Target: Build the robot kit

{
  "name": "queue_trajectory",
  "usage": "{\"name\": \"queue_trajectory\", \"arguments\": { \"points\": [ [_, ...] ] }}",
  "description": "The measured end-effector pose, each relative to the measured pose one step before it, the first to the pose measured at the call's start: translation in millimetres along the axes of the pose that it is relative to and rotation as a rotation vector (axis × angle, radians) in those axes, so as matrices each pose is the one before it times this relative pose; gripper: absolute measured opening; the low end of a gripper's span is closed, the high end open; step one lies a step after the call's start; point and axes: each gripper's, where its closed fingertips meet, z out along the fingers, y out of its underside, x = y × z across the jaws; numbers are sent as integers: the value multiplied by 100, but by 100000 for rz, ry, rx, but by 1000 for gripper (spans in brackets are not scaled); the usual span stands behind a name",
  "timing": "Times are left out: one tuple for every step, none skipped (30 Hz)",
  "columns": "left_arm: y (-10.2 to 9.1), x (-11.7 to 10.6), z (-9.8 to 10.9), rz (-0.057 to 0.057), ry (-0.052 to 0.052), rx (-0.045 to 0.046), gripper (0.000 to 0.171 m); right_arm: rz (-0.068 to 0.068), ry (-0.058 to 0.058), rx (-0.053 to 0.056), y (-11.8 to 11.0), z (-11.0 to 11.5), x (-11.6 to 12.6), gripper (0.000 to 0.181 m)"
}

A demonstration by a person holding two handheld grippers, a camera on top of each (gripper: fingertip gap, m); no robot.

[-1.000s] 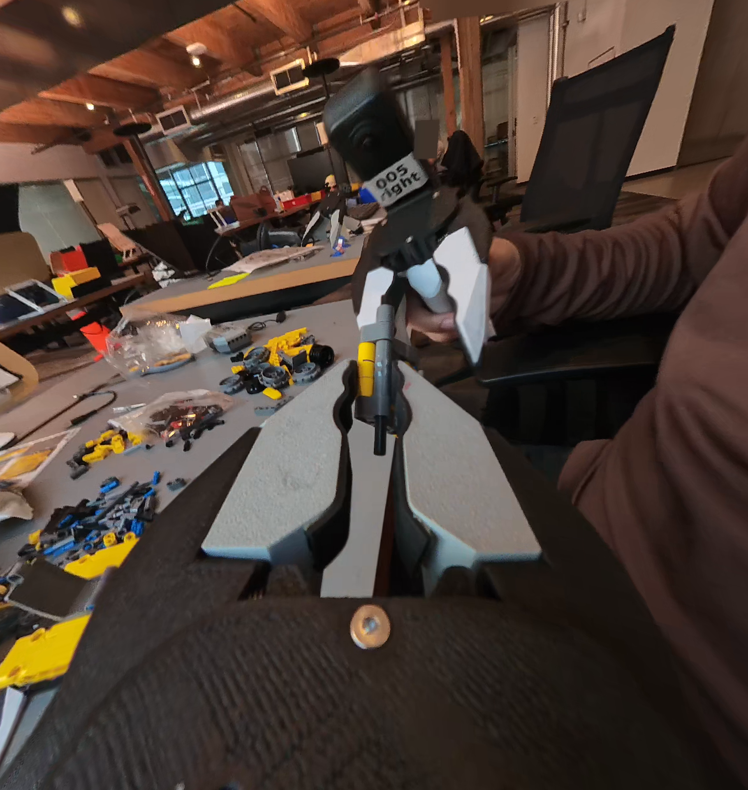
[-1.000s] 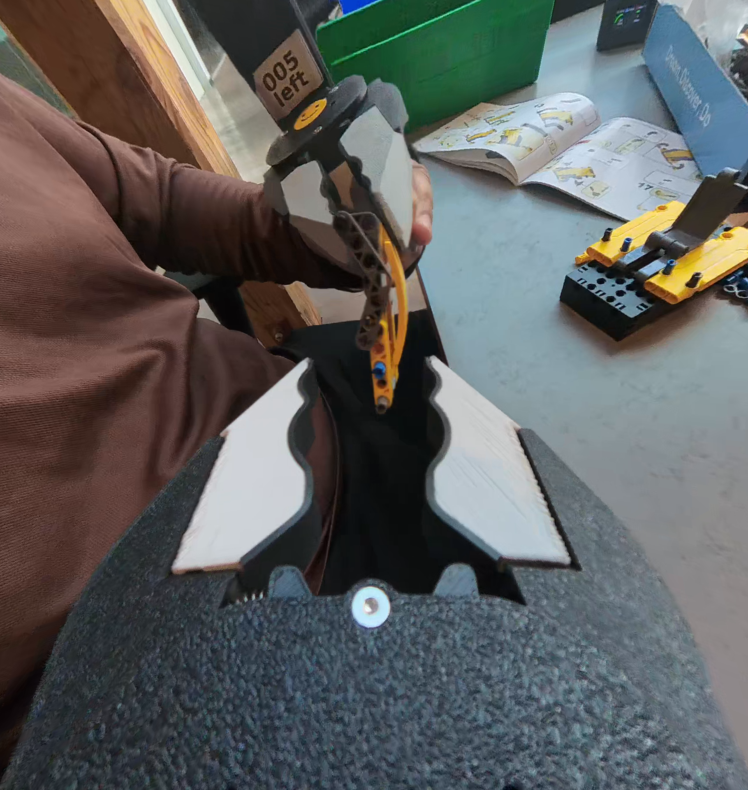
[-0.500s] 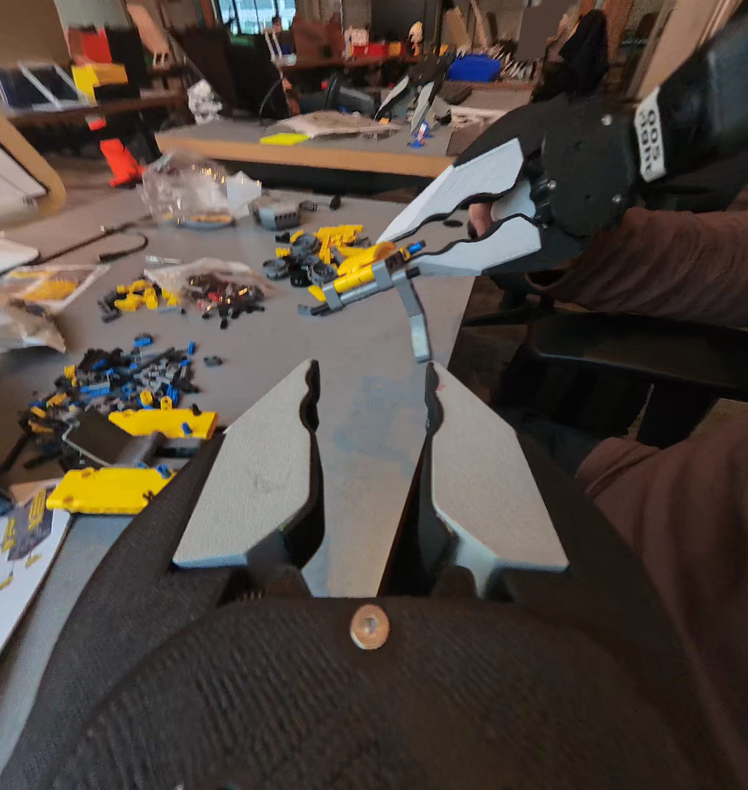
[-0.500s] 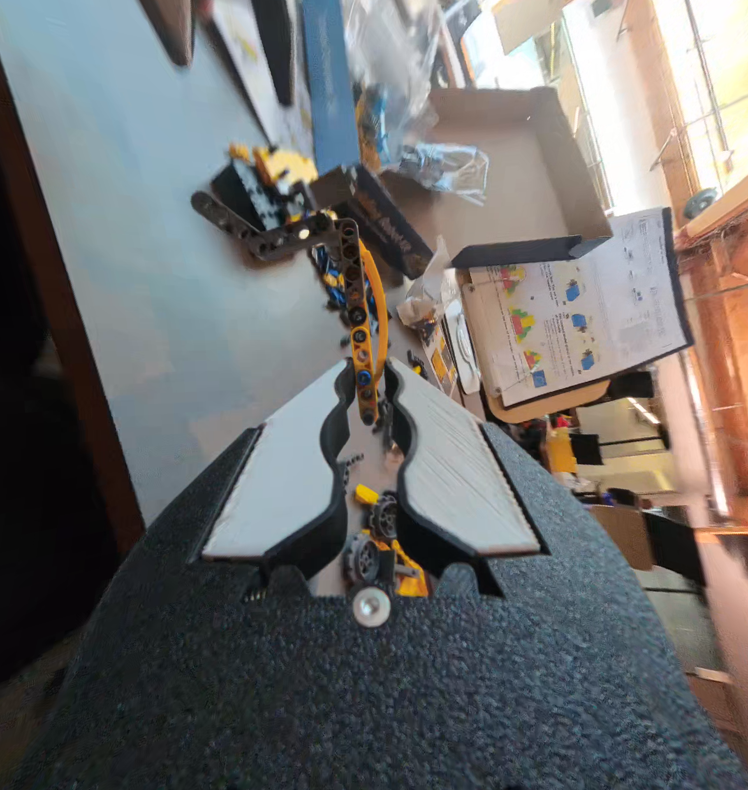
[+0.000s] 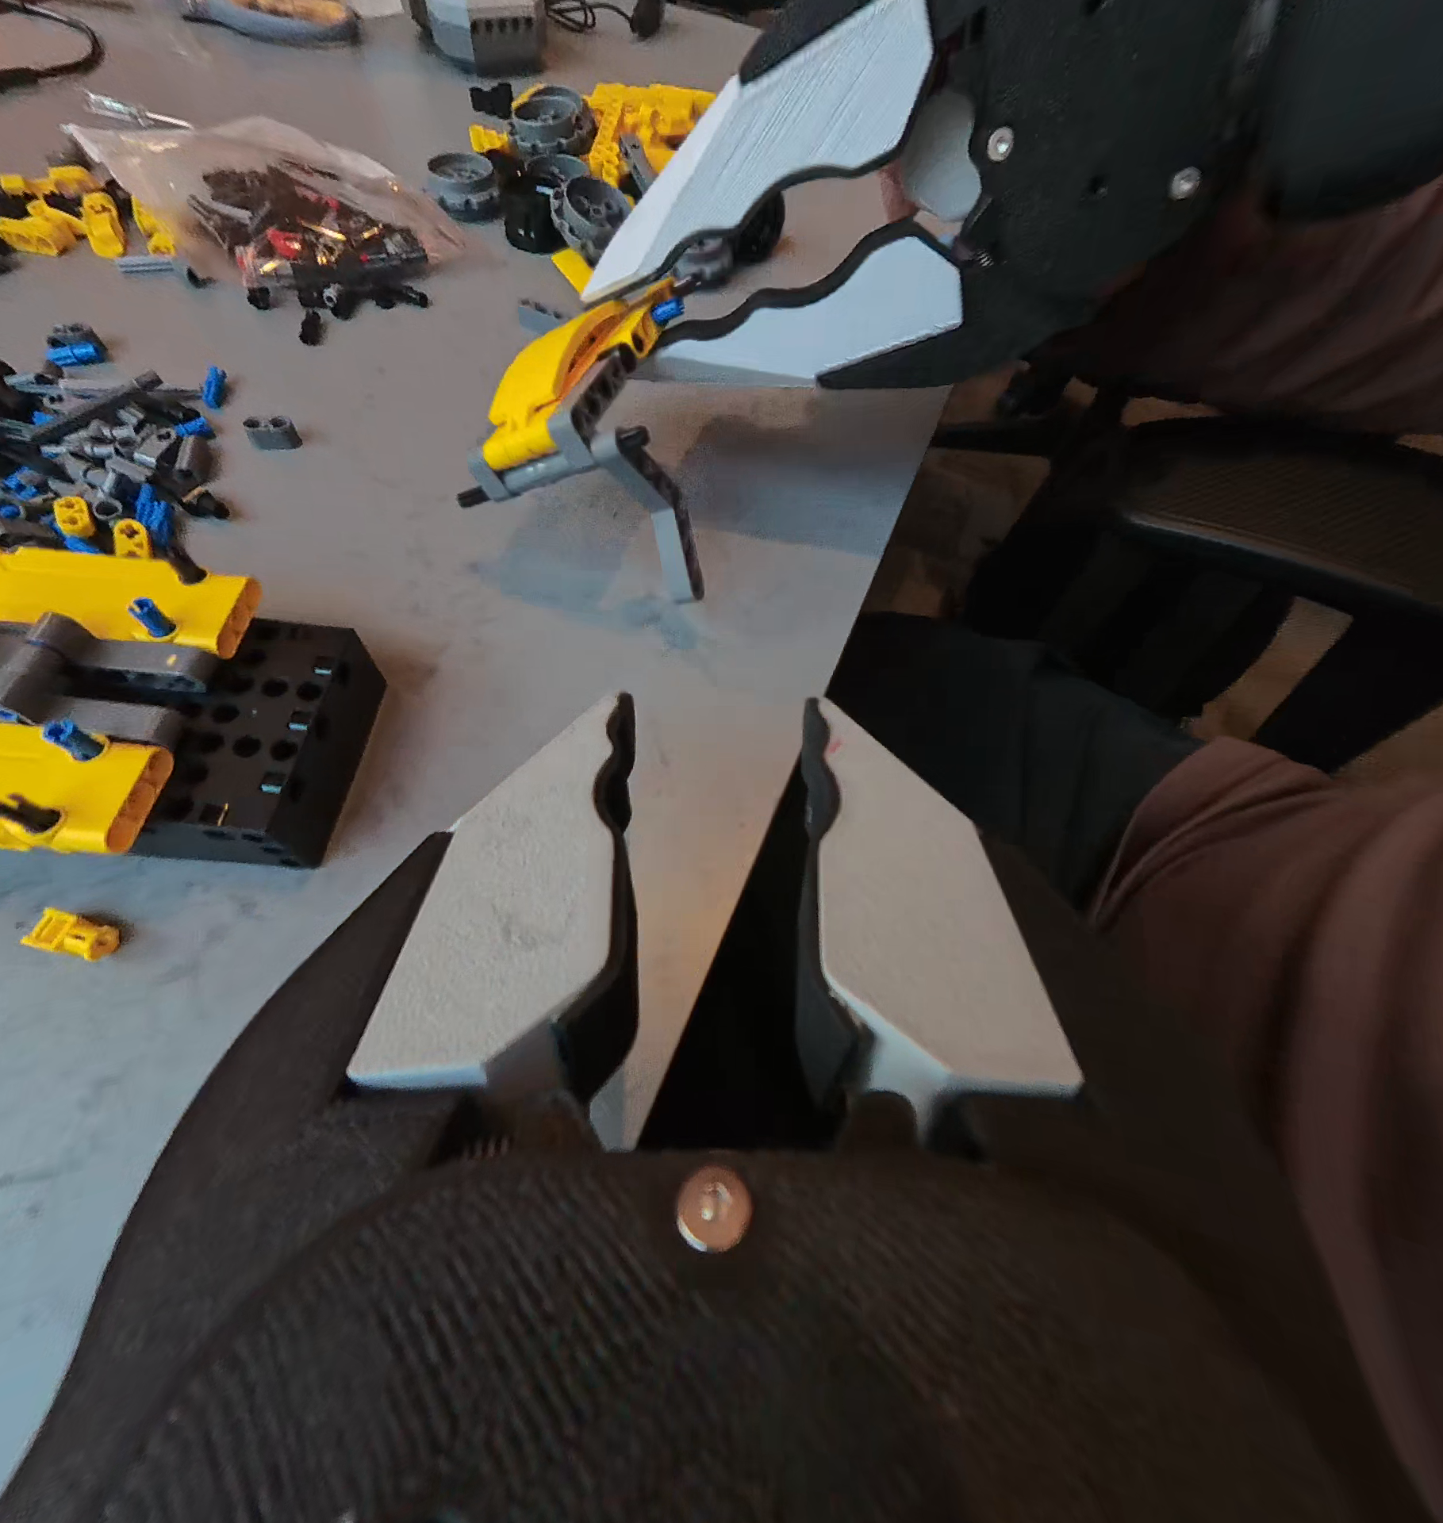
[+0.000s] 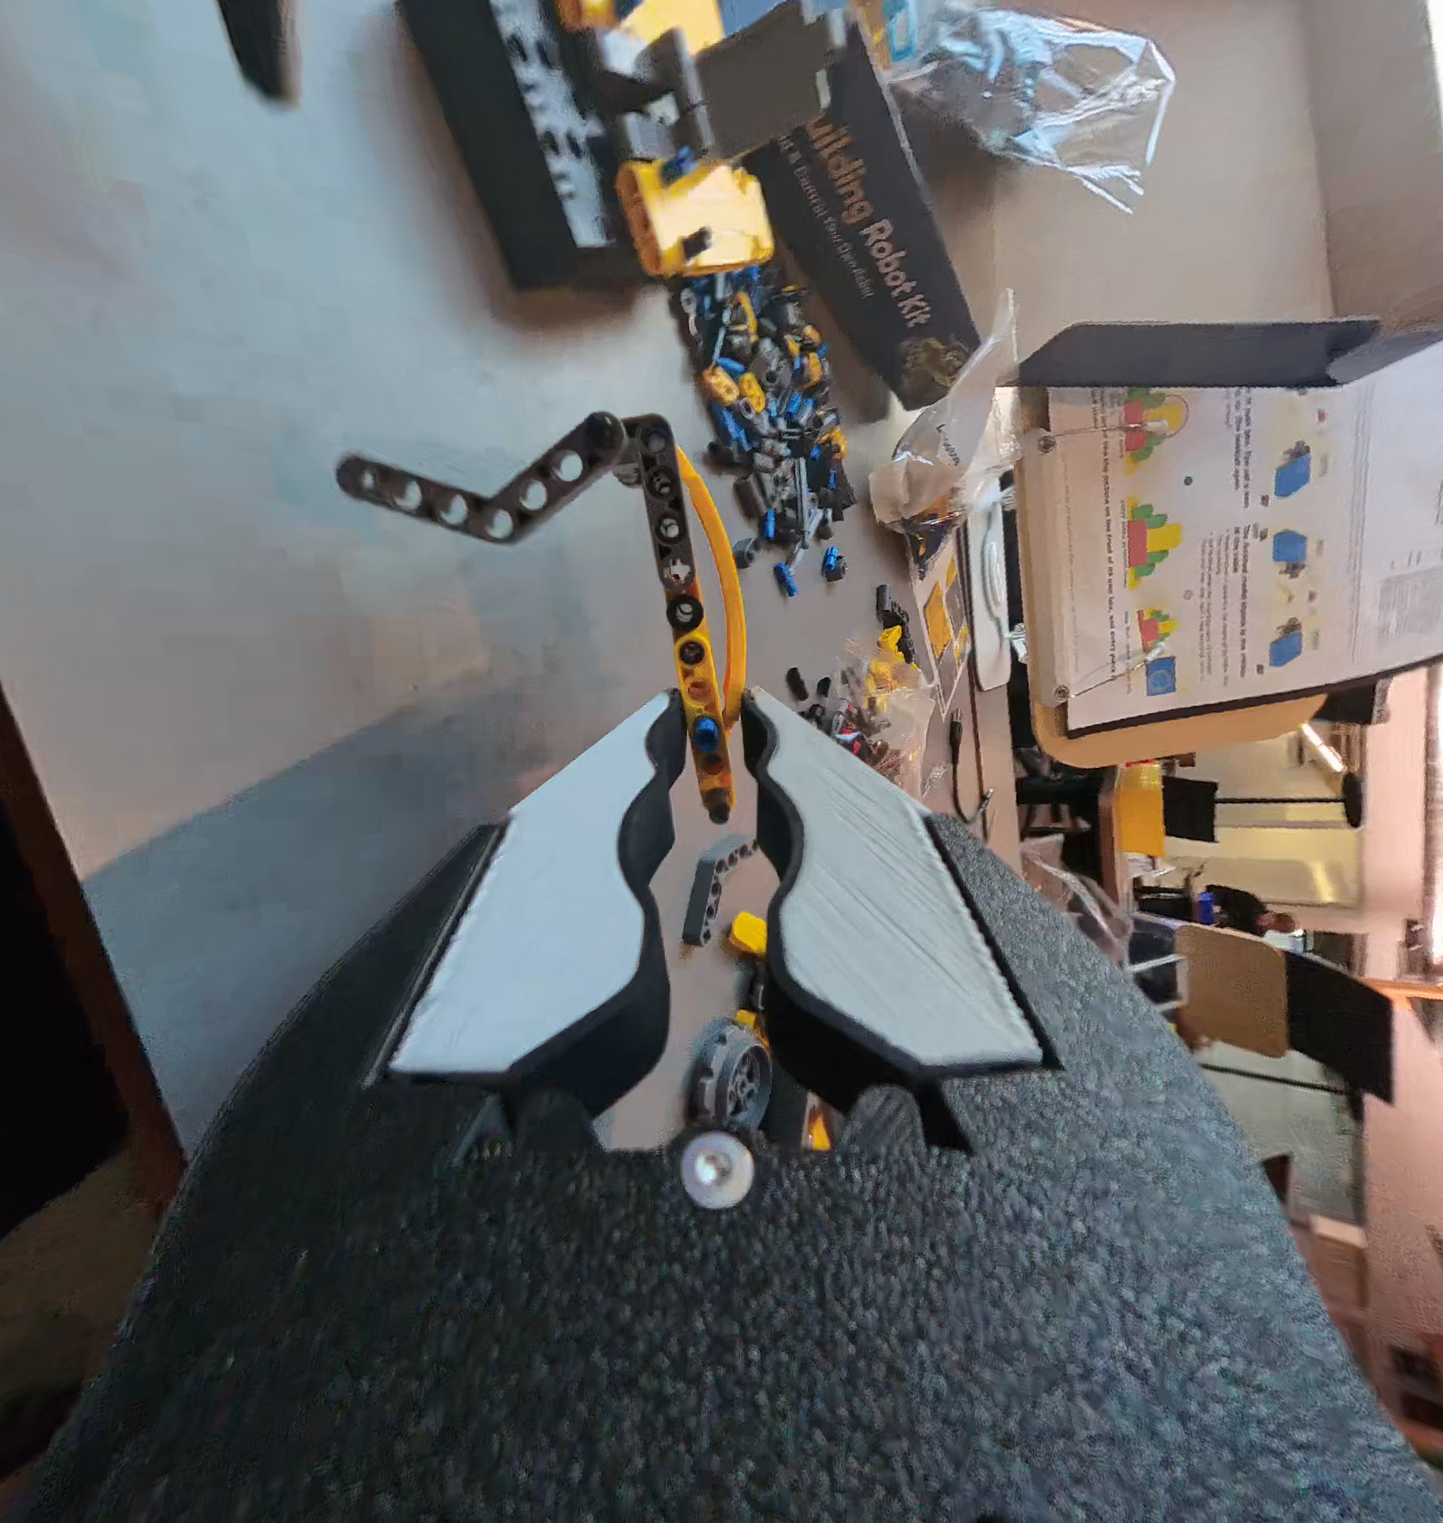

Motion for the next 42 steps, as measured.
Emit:
{"name": "queue_trajectory", "arguments": {
  "points": [
    [-512,6,352,821,-1226,1398,38,4922,1188,879,-374,-190,494,12],
    [-647,-78,330,703,-1786,2046,38,4385,1362,585,-369,-179,419,12],
    [-618,-44,342,546,-1465,1957,37,3659,1082,674,-375,-166,249,12],
    [-549,4,401,156,-1040,1498,36,3043,972,705,-368,-141,114,12],
    [-449,104,424,120,-286,1131,33,2170,1091,559,-290,-102,42,12],
    [-401,198,434,280,418,1205,29,867,786,16,-150,-45,-95,12],
    [-379,249,457,398,815,1467,27,-234,316,-357,-25,20,-237,12],
    [-314,233,449,226,952,1432,24,-1234,-143,-93,15,43,-372,12],
    [-187,241,433,-185,1253,676,23,-1730,487,-464,109,32,-299,12],
    [-65,230,434,-267,1456,-220,23,-1537,827,-648,135,10,-214,12],
    [-14,95,451,16,863,-665,22,-1076,-532,113,6,-29,-316,12],
    [65,45,461,332,728,-959,23,-531,-524,-29,27,-53,-235,12],
    [257,-10,444,-231,552,-2263,24,-853,942,-1262,254,30,58,12],
    [362,27,353,-650,912,-3154,24,-1656,1325,-2348,497,127,157,12],
    [243,316,97,313,2466,-2279,19,-1573,702,-2381,559,159,93,12],
    [6,329,-210,755,1721,126,13,-640,327,-1142,414,83,24,12],
    [-65,-162,-383,34,-1763,1259,12,2,273,160,178,-39,10,12],
    [8,-367,-497,-578,-2583,729,13,-280,71,403,86,-82,-41,12],
    [46,-617,-536,-1385,-3401,72,16,-703,456,-184,104,-66,-7,12],
    [114,-757,-471,-1387,-3603,-845,23,-1060,674,-148,55,-44,15,12],
    [234,-794,-304,-511,-3405,-2152,32,-767,829,392,-38,-97,63,12],
    [370,-800,-134,736,-3213,-3689,37,-12,950,475,-72,-116,160,12],
    [264,-883,25,1614,-3966,-3482,39,636,759,377,-58,-144,243,12],
    [107,-759,126,2226,-3942,-2427,41,1037,770,337,-50,-172,314,12],
    [69,-313,191,3507,-1683,-2251,42,1205,1124,408,-53,-212,397,12],
    [-74,-115,253,3701,-1073,-1454,43,1148,1093,559,-92,-233,403,12],
    [-259,-210,278,3272,-2009,-134,45,941,1066,569,-108,-257,366,12],
    [-281,-178,342,2543,-1728,158,45,643,1301,418,-74,-249,343,11],
    [-209,70,417,1166,166,-266,46,143,1095,214,-31,-223,234,12],
    [-202,174,442,-526,1093,-499,46,-329,710,146,32,-198,77,12],
    [-254,240,429,-1568,1564,-118,46,-581,528,62,52,-180,-44,12],
    [-271,251,396,-2042,1752,266,44,-799,572,182,45,-195,-81,12],
    [-203,16,359,-1896,346,154,41,-873,655,470,-20,-227,-67,12],
    [-61,-100,313,-1010,-394,-302,34,-513,510,230,6,-224,-28,12],
    [-16,11,276,-489,295,-46,25,16,391,-4,30,-196,31,12],
    [-52,-93,220,-543,-470,548,19,584,122,254,8,-182,40,12],
    [-64,32,170,174,3,658,18,960,-159,136,33,-148,3,12],
    [-29,215,144,554,846,352,18,873,-188,-62,79,-93,-23,12],
    [6,295,107,592,1156,201,23,370,-123,140,51,-57,-18,12],
    [46,144,60,746,126,-13,28,156,-181,172,36,-20,-17,12],
    [83,-50,29,912,-1126,-202,31,235,-37,105,23,24,24,12],
    [138,-41,46,1039,-687,-492,34,326,128,272,-22,18,72,12]
  ]
}}
